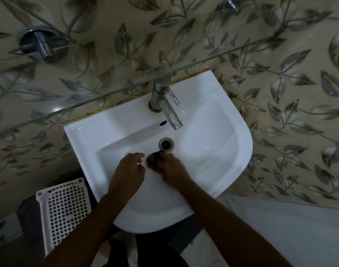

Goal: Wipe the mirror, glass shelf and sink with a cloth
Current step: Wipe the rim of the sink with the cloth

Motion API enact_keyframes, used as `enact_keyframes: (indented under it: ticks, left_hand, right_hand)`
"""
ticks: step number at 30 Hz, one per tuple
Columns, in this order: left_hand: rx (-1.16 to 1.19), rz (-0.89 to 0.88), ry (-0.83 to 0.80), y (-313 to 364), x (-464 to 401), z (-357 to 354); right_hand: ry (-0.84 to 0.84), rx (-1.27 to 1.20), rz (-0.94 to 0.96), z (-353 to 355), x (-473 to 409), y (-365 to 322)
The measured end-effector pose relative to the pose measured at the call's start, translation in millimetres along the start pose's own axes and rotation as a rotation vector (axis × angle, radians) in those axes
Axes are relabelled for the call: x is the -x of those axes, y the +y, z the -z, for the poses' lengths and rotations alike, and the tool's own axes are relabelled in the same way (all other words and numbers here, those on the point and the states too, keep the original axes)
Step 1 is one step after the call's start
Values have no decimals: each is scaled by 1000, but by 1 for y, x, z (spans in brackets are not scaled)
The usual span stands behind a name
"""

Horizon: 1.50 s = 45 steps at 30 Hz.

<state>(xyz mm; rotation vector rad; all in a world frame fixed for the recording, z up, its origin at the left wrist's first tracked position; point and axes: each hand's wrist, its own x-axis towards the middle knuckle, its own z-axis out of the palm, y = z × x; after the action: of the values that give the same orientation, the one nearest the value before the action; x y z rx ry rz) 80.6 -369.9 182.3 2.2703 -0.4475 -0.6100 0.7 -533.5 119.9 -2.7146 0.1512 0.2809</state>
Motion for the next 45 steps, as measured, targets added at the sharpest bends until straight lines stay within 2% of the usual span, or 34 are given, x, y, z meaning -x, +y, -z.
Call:
enact_keyframes:
  ticks: [1, 3, 5, 6, 7, 9, 11, 14, 18, 21, 24, 27, 28, 31, 34, 37, 41, 43, 45]
  left_hand:
    - [2, -9, 8, 1, 3, -2]
    - [-20, -52, 25, 2, 10, -6]
    - [-71, -109, 43, 0, 14, -7]
    - [-92, -124, 49, -1, 15, -6]
    - [-108, -130, 48, -3, 16, -5]
    - [-137, -148, 39, -7, 23, -4]
    - [-170, -174, 41, -12, 28, -2]
    - [-207, -169, 28, -11, 29, 1]
    - [-219, -198, 30, -9, 34, 15]
    - [-199, -255, 125, -17, 42, 32]
    - [-155, -219, 243, -30, 55, 51]
    - [-103, -145, 304, -47, 67, 63]
    - [-87, -124, 312, -51, 71, 65]
    - [-57, -98, 316, -61, 79, 70]
    - [-26, -71, 331, -64, 87, 75]
    - [-17, -59, 347, -64, 91, 80]
    - [-16, -37, 350, -65, 94, 86]
    - [-14, -50, 351, -68, 97, 87]
    - [-29, -58, 339, -73, 97, 87]
  right_hand:
    - [-1, 74, -45, 8, 1, 31]
    - [46, 127, -247, 38, 1, 87]
    - [251, 218, -444, 63, -4, 125]
    - [298, 191, -502, 72, -6, 131]
    - [315, 185, -477, 75, -8, 135]
    - [222, 228, -481, 65, -7, 125]
    - [177, 64, -574, 44, 5, 101]
    - [75, -111, -467, 25, 21, 35]
    - [-57, -293, -136, 27, 40, -65]
    - [-211, -253, -46, 31, 58, -79]
    - [-287, -248, -182, 27, 77, -56]
    - [-274, -92, -281, 15, 89, -52]
    - [-261, -109, -268, 16, 87, -63]
    - [-162, -435, -188, 8, 59, -116]
    - [102, -625, -261, 6, 15, -156]
    - [262, -790, -342, 16, -22, -176]
    - [317, -703, -260, 10, -20, -180]
    - [317, -637, -219, 2, 4, -179]
    - [400, -556, -108, -2, 33, -179]
